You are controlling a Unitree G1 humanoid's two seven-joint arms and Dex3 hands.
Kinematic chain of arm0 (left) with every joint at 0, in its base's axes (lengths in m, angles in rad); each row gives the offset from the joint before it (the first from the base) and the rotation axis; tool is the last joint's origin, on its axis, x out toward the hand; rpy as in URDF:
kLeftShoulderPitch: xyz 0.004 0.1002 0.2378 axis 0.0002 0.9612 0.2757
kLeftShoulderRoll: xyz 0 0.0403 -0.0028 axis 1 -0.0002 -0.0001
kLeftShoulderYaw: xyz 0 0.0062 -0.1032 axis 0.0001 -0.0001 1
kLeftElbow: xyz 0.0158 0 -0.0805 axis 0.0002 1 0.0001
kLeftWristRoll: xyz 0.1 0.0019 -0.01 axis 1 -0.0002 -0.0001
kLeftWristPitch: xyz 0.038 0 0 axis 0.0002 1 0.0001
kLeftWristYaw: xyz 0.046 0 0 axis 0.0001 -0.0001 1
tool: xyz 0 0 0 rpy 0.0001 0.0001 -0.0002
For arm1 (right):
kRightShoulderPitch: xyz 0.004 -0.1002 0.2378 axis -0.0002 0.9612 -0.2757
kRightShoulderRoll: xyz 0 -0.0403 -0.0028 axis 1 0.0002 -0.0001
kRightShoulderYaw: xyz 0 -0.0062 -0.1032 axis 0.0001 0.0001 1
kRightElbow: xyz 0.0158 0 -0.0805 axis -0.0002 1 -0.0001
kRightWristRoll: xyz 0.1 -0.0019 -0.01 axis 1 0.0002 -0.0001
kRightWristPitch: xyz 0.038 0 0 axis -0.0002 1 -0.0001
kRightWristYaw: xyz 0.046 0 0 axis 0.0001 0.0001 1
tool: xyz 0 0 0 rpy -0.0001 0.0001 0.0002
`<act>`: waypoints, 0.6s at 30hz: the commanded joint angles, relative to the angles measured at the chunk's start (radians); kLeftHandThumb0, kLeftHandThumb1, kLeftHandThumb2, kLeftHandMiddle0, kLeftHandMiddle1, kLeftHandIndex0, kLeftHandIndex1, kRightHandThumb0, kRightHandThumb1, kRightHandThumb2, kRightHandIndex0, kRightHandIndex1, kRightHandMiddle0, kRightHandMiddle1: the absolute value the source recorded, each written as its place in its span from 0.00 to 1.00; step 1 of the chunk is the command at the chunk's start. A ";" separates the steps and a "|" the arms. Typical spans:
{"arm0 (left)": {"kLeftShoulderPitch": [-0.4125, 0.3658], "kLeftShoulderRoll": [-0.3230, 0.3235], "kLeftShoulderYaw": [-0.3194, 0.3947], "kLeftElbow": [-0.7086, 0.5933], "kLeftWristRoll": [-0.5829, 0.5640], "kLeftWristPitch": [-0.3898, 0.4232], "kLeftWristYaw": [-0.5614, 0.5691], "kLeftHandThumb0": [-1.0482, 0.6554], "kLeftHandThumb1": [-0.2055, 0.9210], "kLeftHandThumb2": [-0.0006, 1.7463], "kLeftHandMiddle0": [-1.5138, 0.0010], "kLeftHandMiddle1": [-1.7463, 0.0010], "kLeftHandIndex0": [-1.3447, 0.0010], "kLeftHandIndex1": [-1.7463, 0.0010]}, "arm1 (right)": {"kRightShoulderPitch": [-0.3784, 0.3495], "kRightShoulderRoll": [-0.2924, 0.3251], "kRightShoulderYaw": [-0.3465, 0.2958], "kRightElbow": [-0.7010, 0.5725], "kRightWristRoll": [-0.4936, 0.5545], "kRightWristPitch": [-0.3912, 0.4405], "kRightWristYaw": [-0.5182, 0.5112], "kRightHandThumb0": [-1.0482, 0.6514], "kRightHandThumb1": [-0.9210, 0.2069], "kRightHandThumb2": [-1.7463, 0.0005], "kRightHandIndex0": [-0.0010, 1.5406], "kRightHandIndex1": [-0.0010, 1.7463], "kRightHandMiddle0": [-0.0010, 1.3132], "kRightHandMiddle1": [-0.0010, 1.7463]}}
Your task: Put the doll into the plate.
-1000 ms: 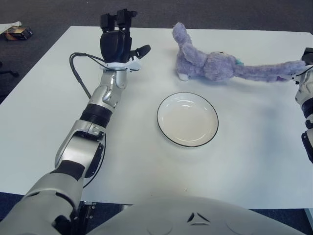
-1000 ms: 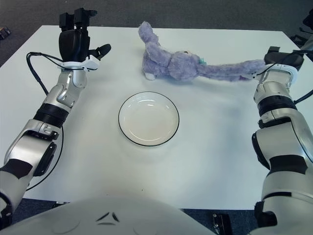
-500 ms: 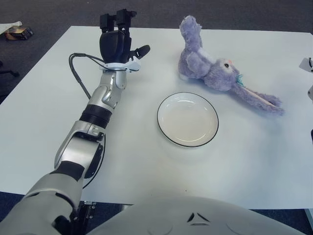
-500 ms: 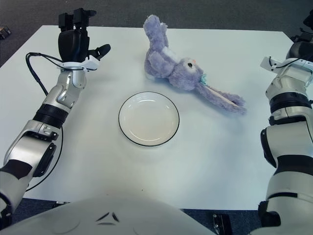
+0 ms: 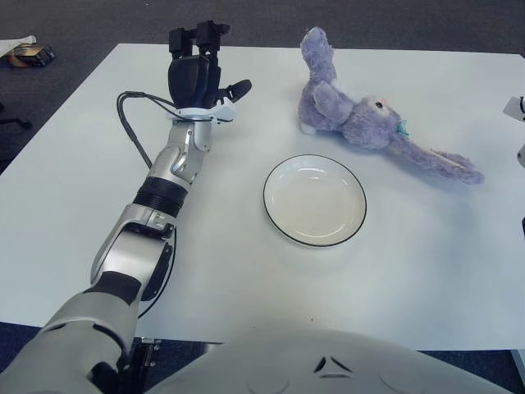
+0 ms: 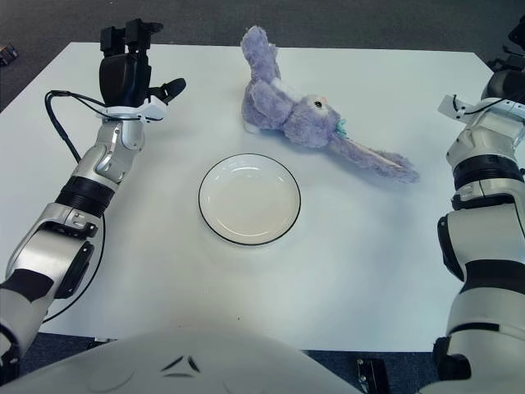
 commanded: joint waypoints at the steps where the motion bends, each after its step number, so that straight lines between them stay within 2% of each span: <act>1: -0.004 0.005 -0.010 0.019 -0.002 -0.011 -0.013 0.30 0.78 0.49 1.00 0.48 1.00 0.39 | -0.008 -0.003 -0.001 0.002 0.008 0.006 -0.007 0.22 0.00 0.59 0.06 0.35 0.00 0.27; 9: -0.035 -0.001 -0.023 0.083 0.000 -0.045 0.003 0.30 0.77 0.50 1.00 0.46 1.00 0.39 | -0.009 -0.003 -0.001 0.006 0.008 0.003 -0.007 0.22 0.00 0.59 0.07 0.35 0.00 0.27; 10: -0.043 -0.005 -0.027 0.099 0.002 -0.050 0.008 0.30 0.76 0.50 1.00 0.46 1.00 0.39 | 0.012 0.010 -0.046 -0.134 0.012 0.034 -0.082 0.22 0.00 0.59 0.07 0.35 0.00 0.27; 12: -0.055 -0.010 -0.033 0.123 0.003 -0.059 0.016 0.30 0.76 0.50 1.00 0.46 1.00 0.38 | 0.045 0.033 -0.103 -0.329 0.013 0.076 -0.169 0.21 0.00 0.55 0.06 0.35 0.00 0.22; 15: -0.063 -0.017 -0.039 0.139 0.005 -0.065 0.023 0.31 0.75 0.51 1.00 0.46 1.00 0.38 | 0.081 0.049 -0.122 -0.445 0.006 0.095 -0.160 0.20 0.00 0.54 0.07 0.36 0.00 0.21; 18: -0.071 -0.024 -0.042 0.156 0.000 -0.074 0.021 0.31 0.74 0.51 1.00 0.47 1.00 0.38 | 0.115 0.045 -0.135 -0.514 0.017 0.071 -0.120 0.20 0.00 0.53 0.07 0.40 0.00 0.22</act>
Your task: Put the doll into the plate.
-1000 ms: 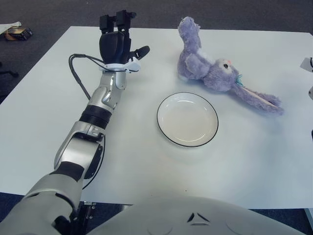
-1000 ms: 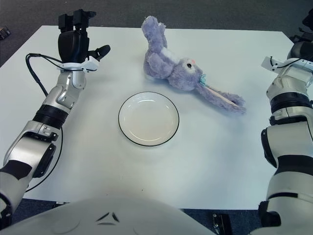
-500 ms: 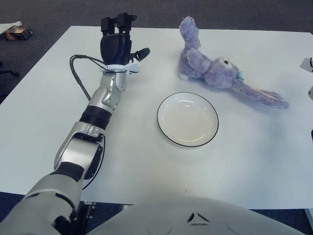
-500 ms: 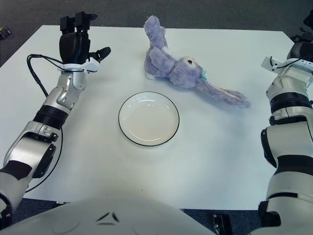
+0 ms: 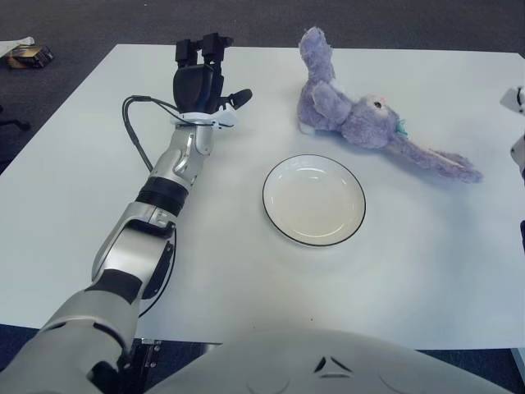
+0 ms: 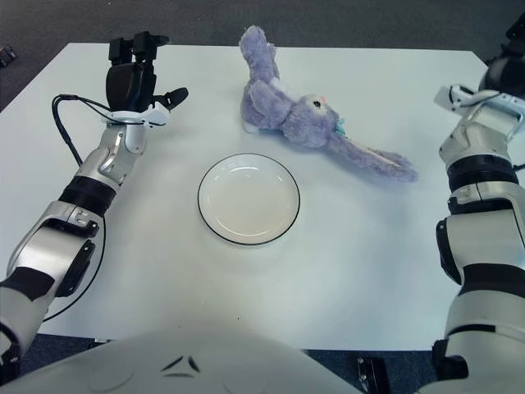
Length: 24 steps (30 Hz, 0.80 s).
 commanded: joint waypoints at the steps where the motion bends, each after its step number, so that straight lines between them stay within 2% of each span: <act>1: -0.050 -0.014 -0.019 0.050 -0.001 -0.031 0.017 0.32 0.74 0.51 1.00 0.48 1.00 0.39 | 0.068 0.021 -0.048 -0.235 0.019 -0.005 -0.015 0.20 0.00 0.53 0.07 0.42 0.00 0.23; 5: -0.059 -0.024 -0.019 0.065 -0.012 -0.040 0.006 0.32 0.73 0.52 1.00 0.49 1.00 0.39 | 0.100 0.017 -0.070 -0.287 0.044 -0.040 0.033 0.19 0.00 0.53 0.07 0.49 0.00 0.26; 8: -0.067 -0.031 -0.023 0.079 -0.019 -0.049 0.001 0.31 0.73 0.52 1.00 0.50 1.00 0.40 | 0.128 0.013 -0.095 -0.301 0.088 -0.099 0.081 0.18 0.00 0.52 0.06 0.52 0.00 0.29; 14: -0.080 -0.039 -0.033 0.107 -0.022 -0.071 0.009 0.32 0.73 0.52 1.00 0.50 1.00 0.40 | 0.159 0.014 -0.134 -0.317 0.161 -0.199 0.144 0.18 0.00 0.54 0.04 0.49 0.00 0.33; 24: -0.097 -0.049 -0.043 0.147 -0.023 -0.093 0.014 0.32 0.73 0.52 1.00 0.49 1.00 0.40 | 0.190 0.046 -0.126 -0.369 0.160 -0.214 0.208 0.17 0.00 0.54 0.07 0.43 0.00 0.32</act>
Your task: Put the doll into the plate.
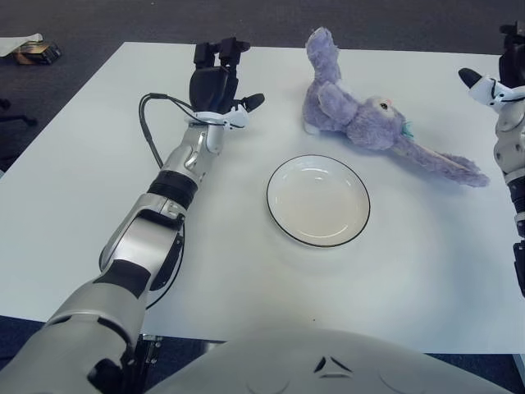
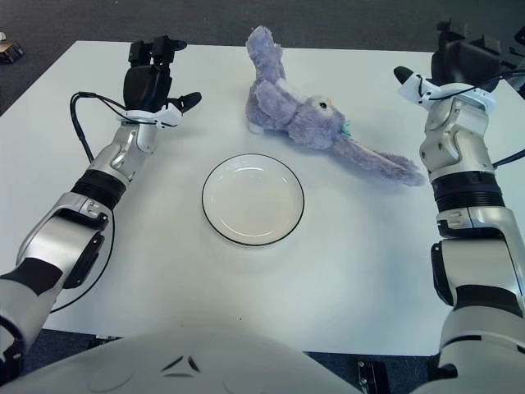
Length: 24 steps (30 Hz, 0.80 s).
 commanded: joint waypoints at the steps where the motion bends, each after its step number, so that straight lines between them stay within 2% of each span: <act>1: -0.036 -0.007 -0.008 0.016 -0.004 -0.006 0.008 0.31 0.73 0.52 1.00 0.50 1.00 0.40 | 0.012 0.010 -0.003 -0.040 -0.002 -0.013 0.022 0.17 0.00 0.54 0.07 0.43 0.00 0.32; 8: -0.037 -0.016 -0.008 0.021 -0.011 0.000 -0.005 0.31 0.74 0.52 1.00 0.51 1.00 0.41 | 0.031 0.028 0.008 -0.085 -0.025 -0.014 0.041 0.17 0.00 0.52 0.09 0.49 0.00 0.33; 14: -0.038 -0.014 -0.013 0.024 -0.005 0.002 -0.008 0.31 0.75 0.51 1.00 0.52 1.00 0.41 | 0.018 0.066 0.027 -0.091 -0.044 -0.004 0.043 0.17 0.00 0.51 0.07 0.53 0.00 0.35; 21: -0.034 -0.013 -0.015 0.022 -0.009 0.005 -0.010 0.33 0.73 0.52 1.00 0.52 1.00 0.41 | 0.021 0.102 0.011 -0.119 -0.023 -0.024 0.056 0.17 0.00 0.50 0.04 0.52 0.00 0.33; 24: -0.032 -0.013 -0.013 0.019 -0.015 0.004 -0.016 0.33 0.72 0.52 1.00 0.52 1.00 0.41 | 0.021 0.118 0.010 -0.124 -0.024 -0.033 0.052 0.17 0.00 0.50 0.04 0.48 0.00 0.32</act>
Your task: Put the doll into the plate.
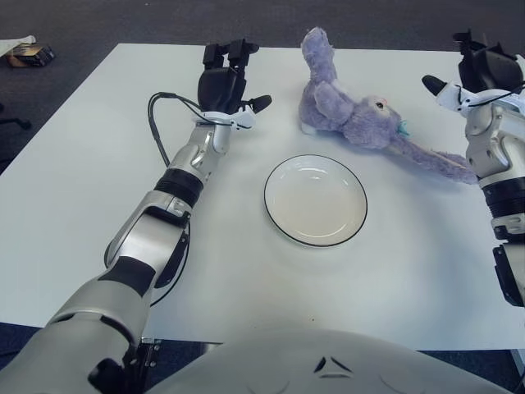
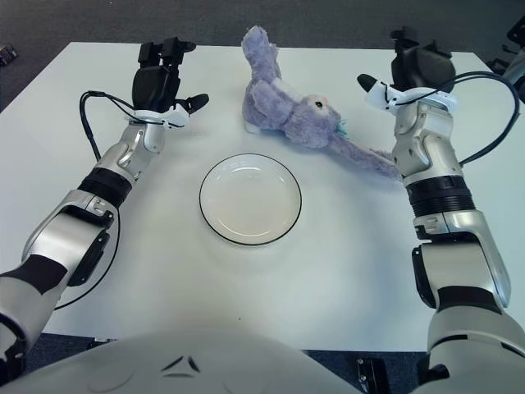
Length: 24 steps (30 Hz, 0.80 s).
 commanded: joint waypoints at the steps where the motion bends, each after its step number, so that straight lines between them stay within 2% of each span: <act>1: -0.012 0.006 0.003 0.003 -0.015 0.002 -0.013 0.33 0.72 0.52 1.00 0.52 1.00 0.41 | 0.006 0.020 -0.005 -0.015 0.003 -0.013 -0.003 0.17 0.00 0.50 0.04 0.47 0.00 0.32; 11: -0.006 0.006 0.002 -0.003 -0.027 0.008 -0.027 0.32 0.73 0.52 1.00 0.53 1.00 0.44 | 0.014 0.078 0.017 -0.052 -0.019 -0.017 -0.002 0.16 0.00 0.53 0.07 0.44 0.00 0.36; 18: -0.004 0.000 0.001 -0.003 -0.036 0.008 -0.021 0.32 0.73 0.51 1.00 0.52 1.00 0.44 | 0.039 0.087 0.015 -0.115 -0.009 -0.008 0.054 0.15 0.00 0.52 0.06 0.45 0.00 0.35; 24: -0.004 -0.007 -0.001 0.001 -0.033 0.017 -0.011 0.32 0.73 0.51 1.00 0.52 1.00 0.44 | 0.054 0.095 0.016 -0.144 0.008 -0.035 0.090 0.15 0.00 0.54 0.04 0.48 0.00 0.35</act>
